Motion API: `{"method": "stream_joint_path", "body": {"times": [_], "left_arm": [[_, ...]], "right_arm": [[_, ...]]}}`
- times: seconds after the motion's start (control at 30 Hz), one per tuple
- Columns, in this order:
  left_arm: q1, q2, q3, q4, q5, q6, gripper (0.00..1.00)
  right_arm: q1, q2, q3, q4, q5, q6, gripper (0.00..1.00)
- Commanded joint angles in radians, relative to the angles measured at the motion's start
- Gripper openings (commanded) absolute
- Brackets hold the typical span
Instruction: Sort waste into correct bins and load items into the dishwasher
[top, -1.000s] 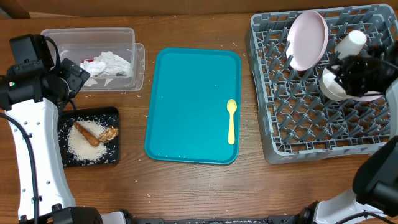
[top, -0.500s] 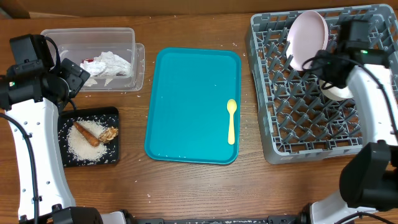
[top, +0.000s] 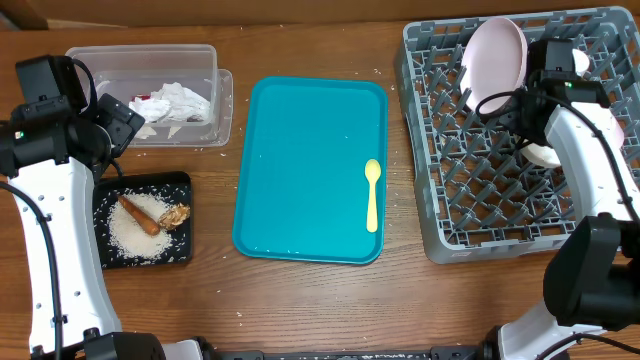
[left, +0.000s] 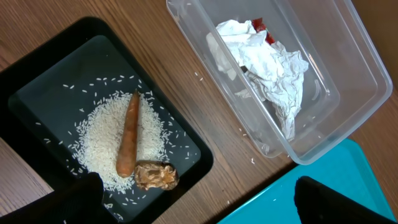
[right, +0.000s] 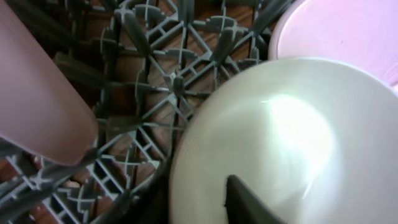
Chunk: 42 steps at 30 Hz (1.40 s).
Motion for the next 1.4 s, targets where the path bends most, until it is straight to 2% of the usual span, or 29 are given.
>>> {"method": "stream_joint_path", "body": {"times": [0.0,0.03,0.27,0.47,0.6,0.8,1.03,1.23,1.37], "left_arm": [[-0.001,0.006,0.002,0.001,-0.017,-0.018,1.0],[-0.001,0.006,0.002,0.001,-0.017,-0.018,1.0],[-0.001,0.006,0.002,0.001,-0.017,-0.018,1.0],[-0.001,0.006,0.002,0.001,-0.017,-0.018,1.0],[-0.001,0.006,0.002,0.001,-0.017,-0.018,1.0],[-0.001,0.006,0.002,0.001,-0.017,-0.018,1.0],[-0.001,0.006,0.002,0.001,-0.017,-0.018,1.0],[-0.001,0.006,0.002,0.001,-0.017,-0.018,1.0],[-0.001,0.006,0.002,0.001,-0.017,-0.018,1.0]], "right_arm": [[-0.003,0.0,-0.002,0.003,0.025,0.013,0.09],[-0.003,-0.002,-0.001,0.003,0.025,0.014,0.04],[-0.003,-0.056,0.113,-0.095,-0.044,0.061,0.04],[-0.018,-0.183,0.156,-0.114,-0.163,0.061,0.04],[-0.108,-0.212,0.155,-0.109,-0.383,0.06,0.04],[-0.311,-0.18,0.066,0.014,-0.954,-0.026,0.04],[-0.405,-0.169,-0.114,0.22,-1.312,-0.026,0.04],[-0.407,-0.167,-0.218,0.263,-1.344,0.001,0.04],[-0.426,-0.166,-0.238,0.273,-1.279,0.009,0.04]]}}
